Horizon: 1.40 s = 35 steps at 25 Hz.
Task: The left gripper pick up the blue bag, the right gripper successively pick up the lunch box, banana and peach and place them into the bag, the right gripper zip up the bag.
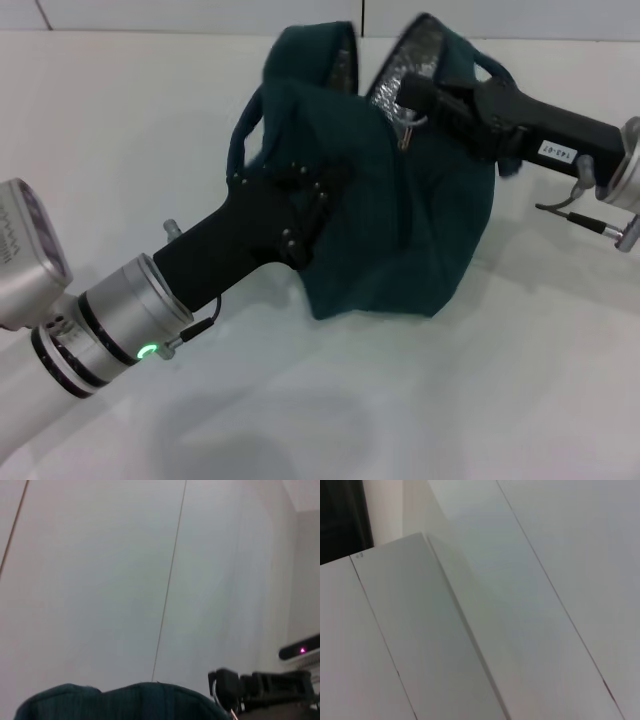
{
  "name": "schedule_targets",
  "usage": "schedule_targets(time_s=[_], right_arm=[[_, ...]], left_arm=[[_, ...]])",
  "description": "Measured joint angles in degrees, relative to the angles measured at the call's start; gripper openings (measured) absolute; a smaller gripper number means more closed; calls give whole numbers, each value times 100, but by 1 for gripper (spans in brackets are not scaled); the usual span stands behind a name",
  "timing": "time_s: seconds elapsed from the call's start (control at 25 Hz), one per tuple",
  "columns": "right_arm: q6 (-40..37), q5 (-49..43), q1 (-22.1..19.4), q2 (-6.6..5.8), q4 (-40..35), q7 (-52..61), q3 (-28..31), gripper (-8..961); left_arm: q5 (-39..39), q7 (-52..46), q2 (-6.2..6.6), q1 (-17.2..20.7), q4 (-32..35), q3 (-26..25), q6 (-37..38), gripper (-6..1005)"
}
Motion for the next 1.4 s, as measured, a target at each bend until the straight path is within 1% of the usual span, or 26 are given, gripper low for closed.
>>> schedule_targets(time_s=[0.2,0.4,0.76,1.0,1.2,1.32,1.4], right_arm=[[41,13,118,17,-1,15,6,11],[197,73,167,33,-3,1,8,11],[203,59,191,48,36,-5,-42,10],[44,48,256,39,-4,-2,-186,10],[25,38,381,47,-4,-1,-265,10],[22,34,424,53,-4,-4,-271,10],[22,33,431,57,-3,-5,-272,10]], left_arm=[[13,14,-7,15,23,89,-197,50],[23,25,-22,18,78,170,-242,52],[-66,-205,-42,104,8,118,-43,56],[-70,-261,-55,180,0,98,-37,186],[-74,-286,-51,293,0,98,-177,421],[-158,-287,-56,400,0,92,-437,667],[-278,-286,-55,487,3,89,-597,747]])
